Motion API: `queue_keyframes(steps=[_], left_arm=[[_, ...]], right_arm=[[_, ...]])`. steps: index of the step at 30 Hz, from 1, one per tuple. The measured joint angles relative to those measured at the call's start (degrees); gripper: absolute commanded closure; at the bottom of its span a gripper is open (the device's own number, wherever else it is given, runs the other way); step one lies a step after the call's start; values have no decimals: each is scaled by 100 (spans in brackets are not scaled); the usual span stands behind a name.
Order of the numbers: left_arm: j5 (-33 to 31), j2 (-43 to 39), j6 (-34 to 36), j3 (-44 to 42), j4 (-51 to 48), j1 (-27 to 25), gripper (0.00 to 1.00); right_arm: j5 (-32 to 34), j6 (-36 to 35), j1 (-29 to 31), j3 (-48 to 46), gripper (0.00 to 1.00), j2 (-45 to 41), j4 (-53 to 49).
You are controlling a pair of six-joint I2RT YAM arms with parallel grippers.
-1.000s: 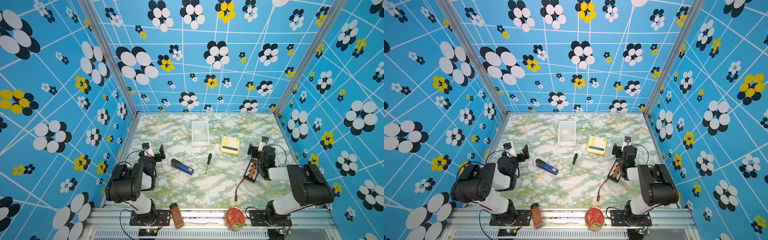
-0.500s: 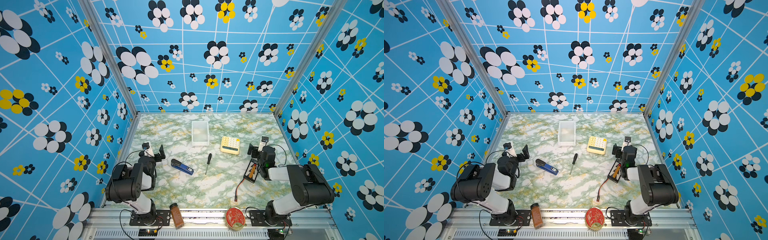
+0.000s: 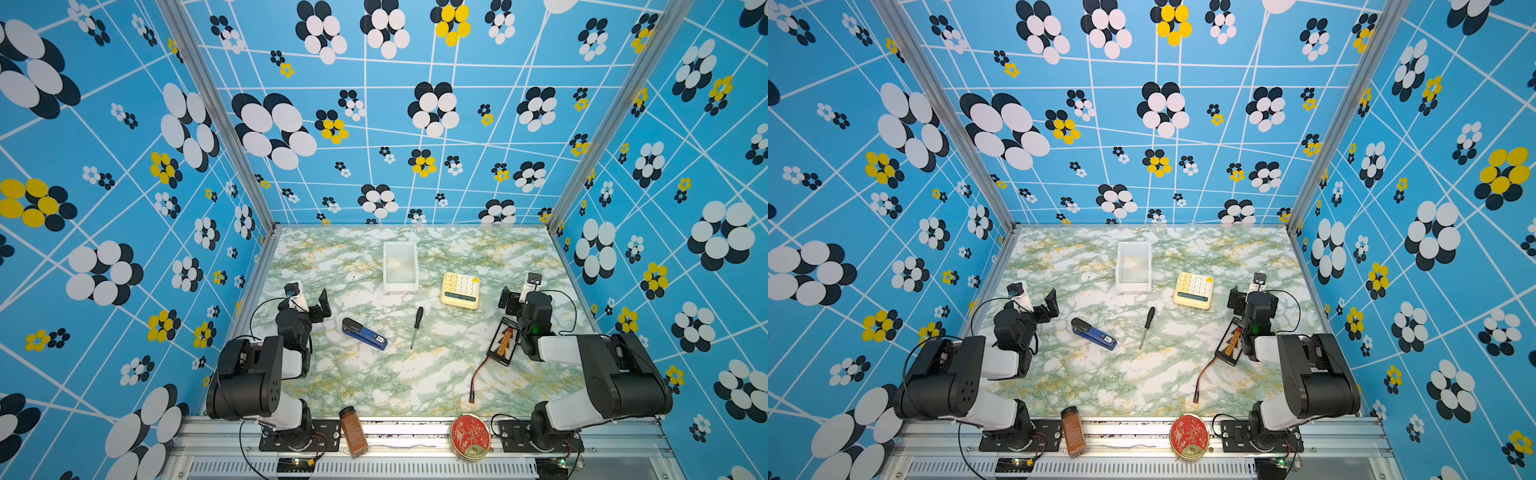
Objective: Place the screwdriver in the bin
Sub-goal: 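Reach the right gripper over the black-handled screwdriver while the left arm rises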
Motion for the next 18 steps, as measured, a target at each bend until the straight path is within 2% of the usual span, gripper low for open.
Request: queue_keyframes(steps=[5,11,15,18], left_arm=[[245,-704,127,706,-1287,0,1],[389,-1303,374,1738,-3591,0,1],[448,-1414,573,2804,-5547,-35,1],[442,-1447,785,3742,-7128,-188,1]], right_arm=[[238,232,2,807,1,-822,-1445],[343,1283,243,2225,1,-1462,-4068],[562,1773,1462,2664,1,-1816,-5549],[649,2151,2562,3082,2,-1711,-6651]])
